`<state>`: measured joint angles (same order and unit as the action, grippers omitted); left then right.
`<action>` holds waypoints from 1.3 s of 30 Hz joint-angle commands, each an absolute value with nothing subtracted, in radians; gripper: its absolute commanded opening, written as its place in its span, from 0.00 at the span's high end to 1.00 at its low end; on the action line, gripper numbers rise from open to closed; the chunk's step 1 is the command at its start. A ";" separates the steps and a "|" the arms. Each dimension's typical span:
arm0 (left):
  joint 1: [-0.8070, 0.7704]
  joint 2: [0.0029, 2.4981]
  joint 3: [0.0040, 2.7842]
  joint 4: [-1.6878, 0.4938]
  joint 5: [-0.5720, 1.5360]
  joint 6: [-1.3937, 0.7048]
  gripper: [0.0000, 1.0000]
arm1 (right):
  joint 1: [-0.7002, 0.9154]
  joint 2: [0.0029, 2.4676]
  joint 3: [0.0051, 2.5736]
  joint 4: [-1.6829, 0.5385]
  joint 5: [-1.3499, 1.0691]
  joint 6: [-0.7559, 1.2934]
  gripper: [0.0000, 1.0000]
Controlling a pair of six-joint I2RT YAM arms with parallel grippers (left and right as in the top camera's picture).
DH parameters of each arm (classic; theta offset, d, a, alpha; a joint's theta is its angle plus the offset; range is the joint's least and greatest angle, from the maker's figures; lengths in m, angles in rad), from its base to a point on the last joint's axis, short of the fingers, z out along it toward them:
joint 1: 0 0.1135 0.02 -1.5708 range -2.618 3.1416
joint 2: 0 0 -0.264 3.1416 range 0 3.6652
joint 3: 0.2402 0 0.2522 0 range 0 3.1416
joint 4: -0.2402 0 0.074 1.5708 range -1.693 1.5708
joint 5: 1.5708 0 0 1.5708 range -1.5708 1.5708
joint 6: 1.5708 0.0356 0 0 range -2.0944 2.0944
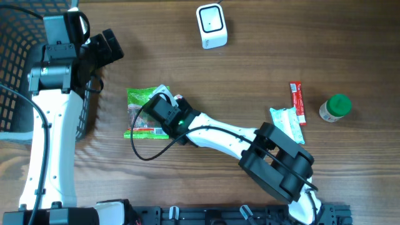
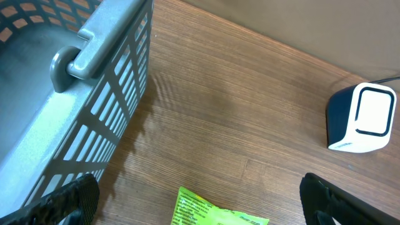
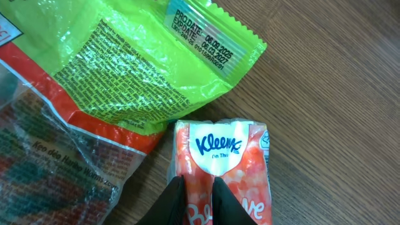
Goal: Scan the item barcode
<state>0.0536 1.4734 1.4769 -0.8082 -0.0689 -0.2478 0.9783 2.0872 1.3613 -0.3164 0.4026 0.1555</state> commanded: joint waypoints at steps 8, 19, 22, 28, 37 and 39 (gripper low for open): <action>0.057 1.466 1.485 -0.805 -0.072 -0.239 0.00 | 0.957 2.054 1.367 -0.386 0.417 0.280 0.96; 0.057 1.466 1.485 -0.805 -0.072 -0.239 0.00 | 0.804 1.933 1.367 -0.496 0.046 0.291 0.96; 0.057 1.466 1.485 -0.805 -0.072 -0.239 0.00 | 0.765 1.880 1.367 -0.539 0.014 0.290 0.59; 0.057 1.466 1.485 -0.805 -0.072 -0.239 0.00 | 0.649 1.875 1.363 -0.597 -0.107 0.344 0.60; 0.057 1.466 1.485 -0.806 -0.072 -0.239 0.00 | 0.566 1.882 1.130 -0.318 -0.398 0.397 0.64; 0.057 1.466 1.485 -0.805 -0.072 -0.239 0.00 | 0.566 1.883 1.092 -0.249 -0.389 0.425 0.64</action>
<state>0.0536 1.4734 1.4769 -0.8082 -0.0689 -0.2478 0.5632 1.8935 1.1343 -0.3035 -0.3649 0.3725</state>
